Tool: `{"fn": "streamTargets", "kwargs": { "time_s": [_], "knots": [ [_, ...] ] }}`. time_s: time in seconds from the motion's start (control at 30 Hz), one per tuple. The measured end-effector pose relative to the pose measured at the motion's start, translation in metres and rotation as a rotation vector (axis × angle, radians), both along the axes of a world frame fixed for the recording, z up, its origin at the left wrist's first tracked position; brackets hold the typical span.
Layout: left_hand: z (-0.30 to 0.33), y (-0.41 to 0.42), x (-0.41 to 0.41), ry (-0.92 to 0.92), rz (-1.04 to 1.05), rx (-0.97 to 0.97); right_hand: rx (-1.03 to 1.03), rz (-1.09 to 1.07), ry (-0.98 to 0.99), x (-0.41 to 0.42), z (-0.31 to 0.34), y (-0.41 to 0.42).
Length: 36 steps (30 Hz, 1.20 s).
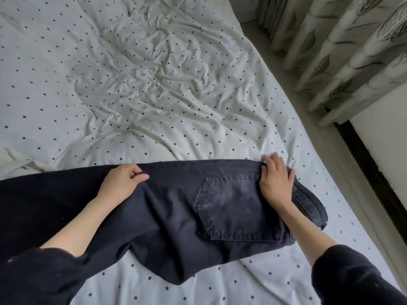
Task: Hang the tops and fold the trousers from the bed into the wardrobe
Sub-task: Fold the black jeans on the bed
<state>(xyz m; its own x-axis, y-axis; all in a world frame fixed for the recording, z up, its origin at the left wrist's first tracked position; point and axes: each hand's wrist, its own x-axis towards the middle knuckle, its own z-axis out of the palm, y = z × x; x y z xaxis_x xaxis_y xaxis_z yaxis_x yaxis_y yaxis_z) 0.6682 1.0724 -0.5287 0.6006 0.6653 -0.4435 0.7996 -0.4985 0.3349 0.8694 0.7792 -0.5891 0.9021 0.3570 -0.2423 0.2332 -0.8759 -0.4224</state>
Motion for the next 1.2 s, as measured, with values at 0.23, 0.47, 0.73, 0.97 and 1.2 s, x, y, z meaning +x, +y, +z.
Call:
{"fn": "streamTargets", "kwargs": {
  "time_s": [0.23,0.47,0.73,0.97,1.2],
  "knots": [
    [0.049,-0.024,-0.053,-0.189,0.112,0.054,-0.022,0.127,0.072,-0.068,0.051,0.021],
    [0.051,-0.06,-0.152,-0.154,0.216,0.258,-0.048,0.49,0.021,-0.195,0.048,0.059],
    [0.043,-0.078,-0.249,-0.067,0.35,0.27,0.135,0.39,-0.032,-0.252,0.053,0.083],
    [0.054,-0.068,-0.335,-0.043,0.356,0.209,0.27,0.777,-0.318,-0.303,0.086,0.122],
    [0.082,0.03,-0.381,-0.138,0.312,0.016,0.138,1.156,-0.475,-0.392,0.121,0.226]
  ]
}}
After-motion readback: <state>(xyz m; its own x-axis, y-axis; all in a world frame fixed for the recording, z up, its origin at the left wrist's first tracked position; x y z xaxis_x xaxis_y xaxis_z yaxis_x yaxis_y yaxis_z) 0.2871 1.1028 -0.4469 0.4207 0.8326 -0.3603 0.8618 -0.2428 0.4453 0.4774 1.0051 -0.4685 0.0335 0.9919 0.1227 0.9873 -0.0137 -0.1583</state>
